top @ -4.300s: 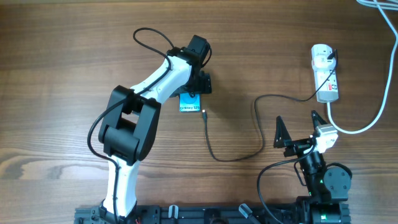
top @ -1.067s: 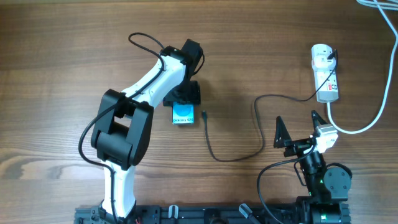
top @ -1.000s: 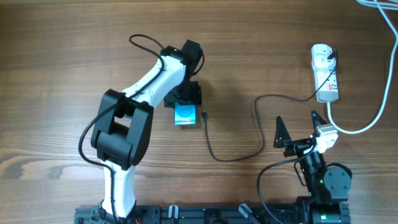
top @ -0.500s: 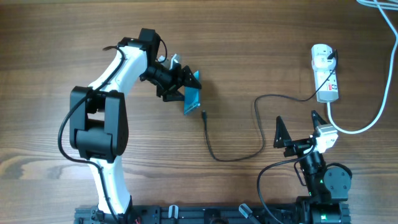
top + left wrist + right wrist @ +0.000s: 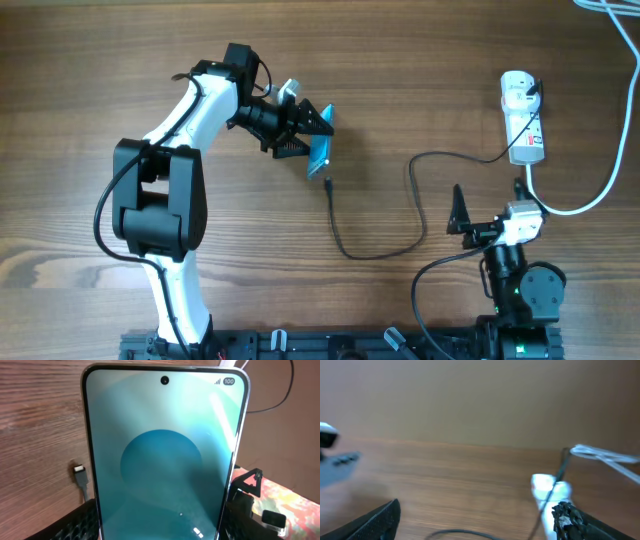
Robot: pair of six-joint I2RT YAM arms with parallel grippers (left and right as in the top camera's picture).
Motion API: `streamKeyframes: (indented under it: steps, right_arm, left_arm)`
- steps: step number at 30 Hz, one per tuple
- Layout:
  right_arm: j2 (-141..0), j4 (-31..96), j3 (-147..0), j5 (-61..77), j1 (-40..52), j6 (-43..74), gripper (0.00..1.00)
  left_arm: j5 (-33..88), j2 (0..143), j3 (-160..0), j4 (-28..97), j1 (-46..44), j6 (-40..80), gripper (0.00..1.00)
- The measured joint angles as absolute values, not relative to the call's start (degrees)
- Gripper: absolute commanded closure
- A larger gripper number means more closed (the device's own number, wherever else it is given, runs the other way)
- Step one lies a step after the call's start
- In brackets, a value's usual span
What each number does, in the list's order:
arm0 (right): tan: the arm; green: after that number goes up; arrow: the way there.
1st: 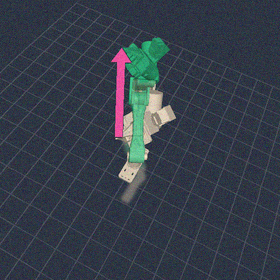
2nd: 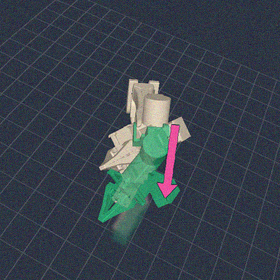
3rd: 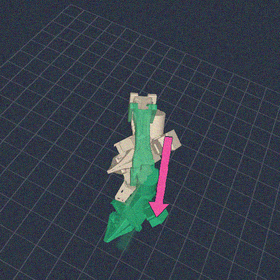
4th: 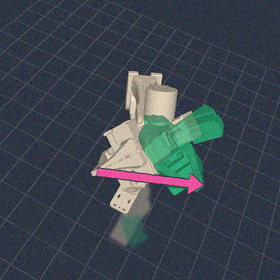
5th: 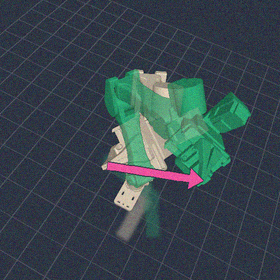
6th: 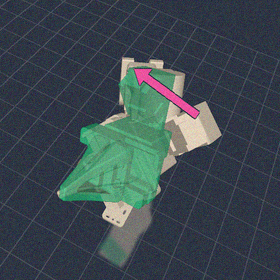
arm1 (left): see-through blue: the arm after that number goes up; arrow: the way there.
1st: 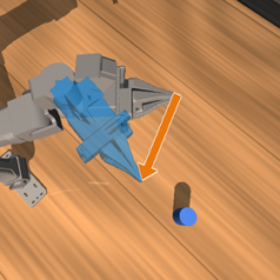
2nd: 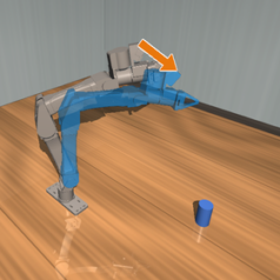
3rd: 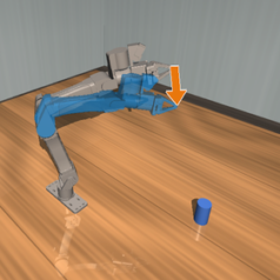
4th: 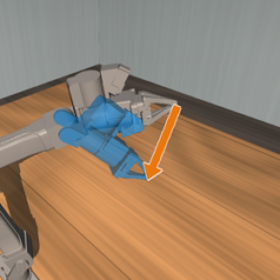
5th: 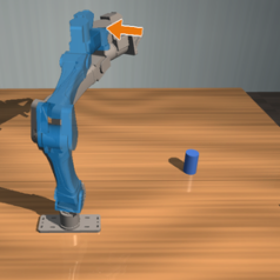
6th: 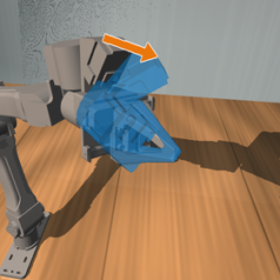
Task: Plug charger to phone and switch on socket
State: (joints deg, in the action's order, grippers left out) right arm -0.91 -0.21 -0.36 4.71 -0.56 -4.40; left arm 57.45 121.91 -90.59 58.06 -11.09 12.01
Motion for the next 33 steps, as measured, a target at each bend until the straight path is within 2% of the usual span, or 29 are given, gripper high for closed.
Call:
streamKeyframes:
  steps: [7, 15, 17, 20, 24, 30, 32, 33]
  right_arm:
    - [-0.91, -0.23, -0.36, 4.03, -0.56, -8.84, 0.00]
    - [-0.91, -7.11, -0.36, 20.56, -0.56, -7.03, 0.00]
    - [-0.91, -8.78, -0.64, 27.07, -0.56, -1.39, 0.00]
    - [-1.74, -2.11, -4.56, 29.34, -0.56, 4.34, 0.00]
    - [-12.82, 12.67, -25.30, 28.82, -0.56, 6.92, 0.00]
    - [-40.77, 43.97, -54.76, 28.14, -0.56, 7.55, 0.00]
    - [-50.43, 49.30, -61.71, 29.28, -0.58, 9.13, 0.00]
    - [-54.68, 49.21, -63.81, 31.55, -0.56, 11.94, 0.11]
  left_arm:
    - [58.43, 121.91, -90.59, 59.46, -11.09, 10.68, 0.28]
    - [62.28, 121.91, -90.56, 61.56, -11.09, 6.46, 0.28]
    - [62.37, 121.91, -90.56, 61.71, -11.09, 6.24, 0.28]
    - [62.50, 121.91, -90.56, 61.73, -11.09, 6.24, 0.28]
    - [62.65, 121.91, -90.56, 61.69, -11.09, 6.20, 0.28]
    - [62.89, 121.91, -90.56, 61.69, -11.09, 6.20, 0.28]
    - [62.92, 121.91, -90.56, 61.52, -11.09, 6.20, 0.28]
    - [62.89, 121.91, -90.56, 61.39, -11.09, 6.17, 0.27]
